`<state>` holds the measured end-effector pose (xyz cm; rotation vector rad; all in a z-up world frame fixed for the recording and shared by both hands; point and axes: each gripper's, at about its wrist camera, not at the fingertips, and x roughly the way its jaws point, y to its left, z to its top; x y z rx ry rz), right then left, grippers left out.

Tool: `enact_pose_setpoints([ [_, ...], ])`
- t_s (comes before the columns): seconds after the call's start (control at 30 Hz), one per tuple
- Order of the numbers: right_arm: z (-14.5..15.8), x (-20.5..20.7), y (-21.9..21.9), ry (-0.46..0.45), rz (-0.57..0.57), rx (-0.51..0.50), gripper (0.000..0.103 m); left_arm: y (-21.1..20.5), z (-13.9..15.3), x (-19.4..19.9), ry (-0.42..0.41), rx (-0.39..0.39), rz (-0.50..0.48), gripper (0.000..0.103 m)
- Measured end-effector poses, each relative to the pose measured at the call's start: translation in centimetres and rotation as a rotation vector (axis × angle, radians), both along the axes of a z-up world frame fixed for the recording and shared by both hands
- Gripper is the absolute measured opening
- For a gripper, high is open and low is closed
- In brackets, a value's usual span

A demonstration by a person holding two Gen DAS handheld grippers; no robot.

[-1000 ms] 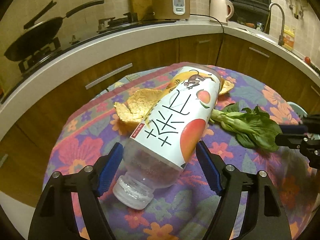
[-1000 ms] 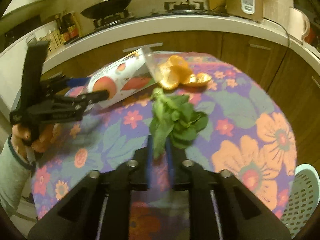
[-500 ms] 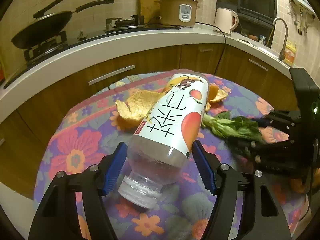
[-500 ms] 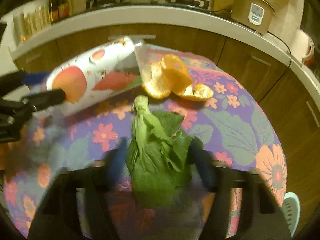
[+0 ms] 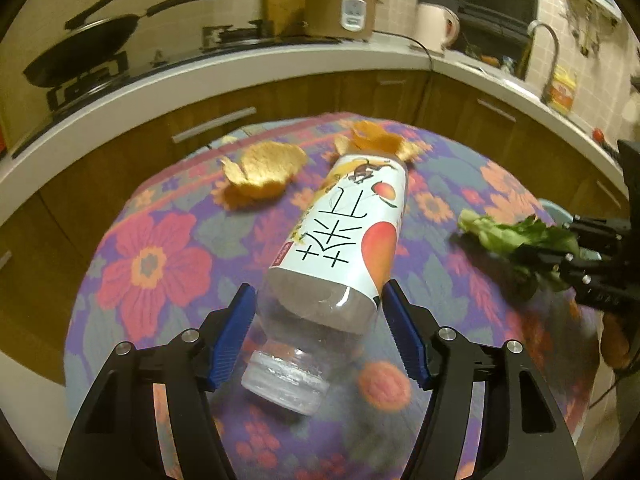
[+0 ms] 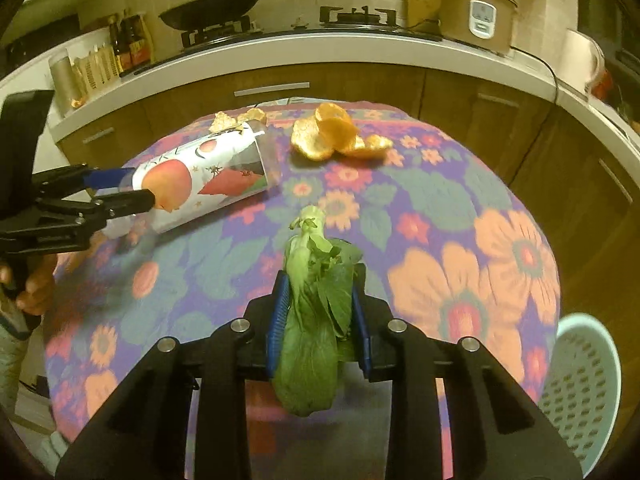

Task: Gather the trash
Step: 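Grasp the bok choy with the right tool while the left tool grasps the mango-label bottle, then carry bottle and bok choy over the blue basket and open both tools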

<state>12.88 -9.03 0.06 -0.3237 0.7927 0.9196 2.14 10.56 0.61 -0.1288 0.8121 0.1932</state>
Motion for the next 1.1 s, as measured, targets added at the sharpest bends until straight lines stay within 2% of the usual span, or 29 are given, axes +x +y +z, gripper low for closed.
enact_pose_setpoints([
  [0.13, 0.2, -0.7, -1.4, 0.003, -0.010, 0.016, 0.026, -1.0, 0.2, 0.3, 0.009, 0.024, -0.028, 0.065],
  [0.33, 0.0, -0.6, -1.5, 0.016, -0.011, 0.013, 0.026, -1.4, -0.1, 3.3, 0.080, 0.054, -0.049, 0.071],
  [0.43, -0.1, -0.8, -1.5, 0.015, -0.009, 0.008, 0.026, -2.1, -0.3, 4.3, 0.115, 0.088, -0.049, 0.071],
  [0.53, -0.2, -1.0, -1.5, 0.014, -0.014, 0.008, 0.026, -3.4, -0.5, 4.5, 0.117, 0.161, -0.045, 0.068],
  [0.63, -0.2, -1.2, -1.6, 0.010, -0.023, 0.008, 0.026, -3.9, -0.4, 4.4, 0.110, 0.182, -0.031, 0.066],
  [0.87, 1.4, -1.5, -3.6, -0.014, -0.075, 0.058, 0.025, -4.2, 2.2, 3.8, 0.037, 0.151, 0.003, 0.064],
  [1.1, 3.5, -0.9, -6.5, -0.051, -0.146, 0.107, 0.025, -7.7, 5.7, 4.5, -0.031, 0.190, -0.055, 0.063],
])
